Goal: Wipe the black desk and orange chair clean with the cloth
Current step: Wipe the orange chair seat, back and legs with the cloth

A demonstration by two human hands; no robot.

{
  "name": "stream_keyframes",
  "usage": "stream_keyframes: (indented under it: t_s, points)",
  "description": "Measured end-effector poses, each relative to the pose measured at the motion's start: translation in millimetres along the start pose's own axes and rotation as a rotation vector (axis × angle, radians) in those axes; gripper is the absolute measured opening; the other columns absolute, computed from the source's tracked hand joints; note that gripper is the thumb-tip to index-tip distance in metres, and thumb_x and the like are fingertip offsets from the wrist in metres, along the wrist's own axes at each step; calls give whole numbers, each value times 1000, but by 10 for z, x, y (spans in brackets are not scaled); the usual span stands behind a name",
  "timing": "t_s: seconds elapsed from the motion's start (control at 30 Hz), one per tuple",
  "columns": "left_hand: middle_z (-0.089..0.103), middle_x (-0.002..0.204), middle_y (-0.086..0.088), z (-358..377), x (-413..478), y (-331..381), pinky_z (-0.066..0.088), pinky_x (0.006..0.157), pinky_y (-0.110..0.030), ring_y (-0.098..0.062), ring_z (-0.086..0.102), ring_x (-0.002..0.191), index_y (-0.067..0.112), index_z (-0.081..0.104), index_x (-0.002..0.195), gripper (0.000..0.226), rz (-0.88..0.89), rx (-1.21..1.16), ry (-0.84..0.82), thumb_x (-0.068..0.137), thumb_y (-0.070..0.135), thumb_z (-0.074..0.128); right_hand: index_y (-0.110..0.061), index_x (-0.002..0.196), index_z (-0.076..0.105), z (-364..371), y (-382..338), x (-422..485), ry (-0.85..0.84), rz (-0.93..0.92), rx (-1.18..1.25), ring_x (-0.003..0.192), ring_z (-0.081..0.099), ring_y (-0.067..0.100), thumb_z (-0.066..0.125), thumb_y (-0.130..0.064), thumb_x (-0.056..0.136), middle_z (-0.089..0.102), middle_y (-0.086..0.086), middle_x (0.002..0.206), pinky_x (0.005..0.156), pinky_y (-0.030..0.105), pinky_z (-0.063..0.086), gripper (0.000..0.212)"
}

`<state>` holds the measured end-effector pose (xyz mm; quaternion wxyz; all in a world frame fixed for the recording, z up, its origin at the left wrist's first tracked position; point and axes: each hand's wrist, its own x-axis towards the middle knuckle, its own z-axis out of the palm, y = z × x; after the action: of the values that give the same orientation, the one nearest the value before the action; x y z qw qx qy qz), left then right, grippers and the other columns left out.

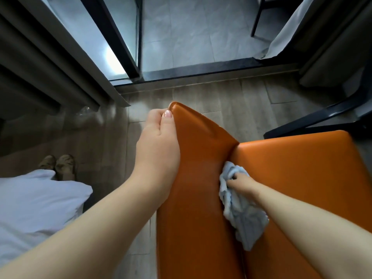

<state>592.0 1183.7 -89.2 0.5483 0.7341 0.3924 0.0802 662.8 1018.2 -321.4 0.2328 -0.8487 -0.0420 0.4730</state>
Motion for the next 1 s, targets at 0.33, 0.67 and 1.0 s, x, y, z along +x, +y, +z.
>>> stream_keyframes:
  t_s: [0.33, 0.67, 1.0]
  points:
    - [59, 85, 4, -13, 13, -16, 53, 74, -41, -14, 59, 81, 35, 50, 88, 28, 28, 12, -7, 99, 46, 28, -19, 145, 33, 401, -165, -92, 276, 251, 294, 129, 41, 34, 30, -34, 101, 43, 15, 142, 106, 43, 31, 46]
    - [58, 73, 5, 4, 73, -62, 46, 68, -33, -10, 55, 71, 29, 55, 82, 26, 24, -7, 48, 98, 38, 36, -37, 107, 54, 115, -1281, -1240, 706, -697, 591, 94, 55, 21, 50, -49, 74, 55, -7, 101, 78, 32, 47, 35]
    - [55, 67, 8, 14, 80, -48, 46, 69, -41, -13, 51, 67, 28, 55, 77, 29, 27, -11, 59, 98, 38, 38, -41, 108, 56, 302, -1158, -1349, 661, -534, 613, 110, 47, 20, 39, -74, 83, 55, -10, 119, 98, 19, 32, 45]
